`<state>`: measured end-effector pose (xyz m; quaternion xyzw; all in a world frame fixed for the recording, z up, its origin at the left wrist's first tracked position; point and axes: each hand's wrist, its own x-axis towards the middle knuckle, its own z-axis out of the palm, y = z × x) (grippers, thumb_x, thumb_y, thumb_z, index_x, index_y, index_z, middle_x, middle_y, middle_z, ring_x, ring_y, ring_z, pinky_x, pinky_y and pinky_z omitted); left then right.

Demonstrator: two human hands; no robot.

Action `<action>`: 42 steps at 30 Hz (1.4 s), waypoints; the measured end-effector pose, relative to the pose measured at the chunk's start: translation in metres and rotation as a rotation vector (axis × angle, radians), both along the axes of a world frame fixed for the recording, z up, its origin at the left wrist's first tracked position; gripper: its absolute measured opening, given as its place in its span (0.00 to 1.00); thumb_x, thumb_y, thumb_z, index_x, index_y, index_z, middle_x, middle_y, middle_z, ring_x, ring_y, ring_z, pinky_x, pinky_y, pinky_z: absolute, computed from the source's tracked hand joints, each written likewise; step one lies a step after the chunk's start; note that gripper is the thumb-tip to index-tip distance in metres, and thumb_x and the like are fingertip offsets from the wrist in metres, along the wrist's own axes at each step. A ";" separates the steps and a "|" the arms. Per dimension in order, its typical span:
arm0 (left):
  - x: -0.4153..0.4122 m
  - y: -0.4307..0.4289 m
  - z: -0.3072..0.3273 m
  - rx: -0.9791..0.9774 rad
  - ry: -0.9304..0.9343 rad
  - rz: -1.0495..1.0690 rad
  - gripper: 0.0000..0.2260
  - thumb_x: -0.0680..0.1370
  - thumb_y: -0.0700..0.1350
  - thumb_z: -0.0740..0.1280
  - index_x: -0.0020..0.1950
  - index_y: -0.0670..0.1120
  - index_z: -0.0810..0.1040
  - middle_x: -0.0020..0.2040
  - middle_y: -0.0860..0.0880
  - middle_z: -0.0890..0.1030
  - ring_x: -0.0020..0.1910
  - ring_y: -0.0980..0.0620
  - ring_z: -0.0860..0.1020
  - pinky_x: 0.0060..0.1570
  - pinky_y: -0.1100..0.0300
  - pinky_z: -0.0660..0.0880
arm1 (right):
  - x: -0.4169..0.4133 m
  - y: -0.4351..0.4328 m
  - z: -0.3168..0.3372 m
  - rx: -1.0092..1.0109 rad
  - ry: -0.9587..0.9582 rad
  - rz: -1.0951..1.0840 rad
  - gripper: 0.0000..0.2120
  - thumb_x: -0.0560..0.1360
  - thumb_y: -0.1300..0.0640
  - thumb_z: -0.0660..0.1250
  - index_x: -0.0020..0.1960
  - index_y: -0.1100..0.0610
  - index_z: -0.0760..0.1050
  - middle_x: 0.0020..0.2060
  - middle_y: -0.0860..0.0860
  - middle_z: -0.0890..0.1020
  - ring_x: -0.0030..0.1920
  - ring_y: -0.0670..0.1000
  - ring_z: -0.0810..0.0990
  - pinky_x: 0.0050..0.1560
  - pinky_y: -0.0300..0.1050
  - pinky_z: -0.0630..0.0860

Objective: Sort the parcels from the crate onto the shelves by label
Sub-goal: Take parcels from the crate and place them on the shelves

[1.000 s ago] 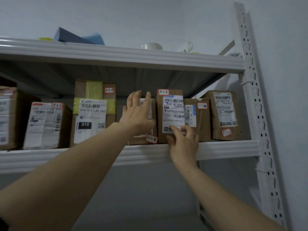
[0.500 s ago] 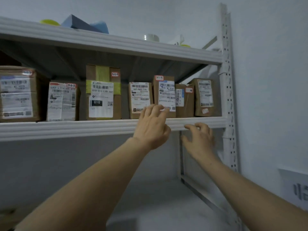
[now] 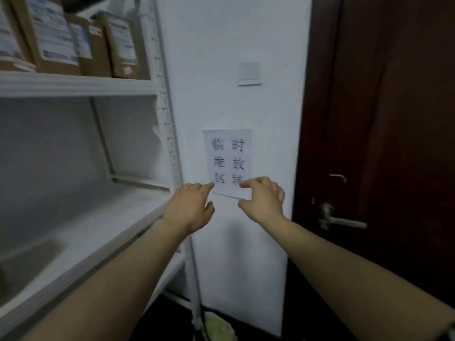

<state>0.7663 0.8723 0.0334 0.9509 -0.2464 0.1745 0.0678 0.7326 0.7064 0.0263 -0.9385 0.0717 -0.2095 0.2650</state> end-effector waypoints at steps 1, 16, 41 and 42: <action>-0.013 -0.022 -0.012 -0.003 0.039 -0.042 0.25 0.80 0.49 0.57 0.77 0.48 0.58 0.69 0.46 0.71 0.68 0.45 0.66 0.65 0.56 0.64 | -0.021 -0.020 -0.011 0.013 0.022 -0.052 0.22 0.73 0.53 0.66 0.67 0.46 0.71 0.67 0.50 0.68 0.69 0.52 0.62 0.69 0.43 0.51; -0.382 -0.381 -0.128 0.080 0.403 -0.813 0.29 0.79 0.47 0.62 0.78 0.50 0.54 0.69 0.51 0.70 0.69 0.52 0.66 0.64 0.57 0.71 | -0.504 -0.288 -0.120 0.232 0.208 -0.822 0.21 0.75 0.51 0.65 0.68 0.46 0.69 0.67 0.50 0.69 0.68 0.53 0.66 0.70 0.48 0.55; -0.773 -0.772 -0.255 0.481 0.784 -1.142 0.10 0.78 0.45 0.63 0.56 0.42 0.74 0.48 0.47 0.77 0.47 0.50 0.76 0.42 0.58 0.71 | -0.914 -0.532 -0.244 0.765 0.114 -1.576 0.21 0.77 0.65 0.62 0.69 0.55 0.69 0.65 0.53 0.73 0.63 0.51 0.74 0.65 0.49 0.72; -0.776 -0.789 -0.266 0.532 0.812 -1.114 0.09 0.78 0.45 0.63 0.54 0.42 0.75 0.46 0.48 0.77 0.46 0.50 0.76 0.42 0.58 0.72 | -0.915 -0.549 -0.252 0.785 0.126 -1.593 0.21 0.77 0.65 0.61 0.69 0.56 0.68 0.65 0.53 0.74 0.64 0.51 0.73 0.65 0.47 0.71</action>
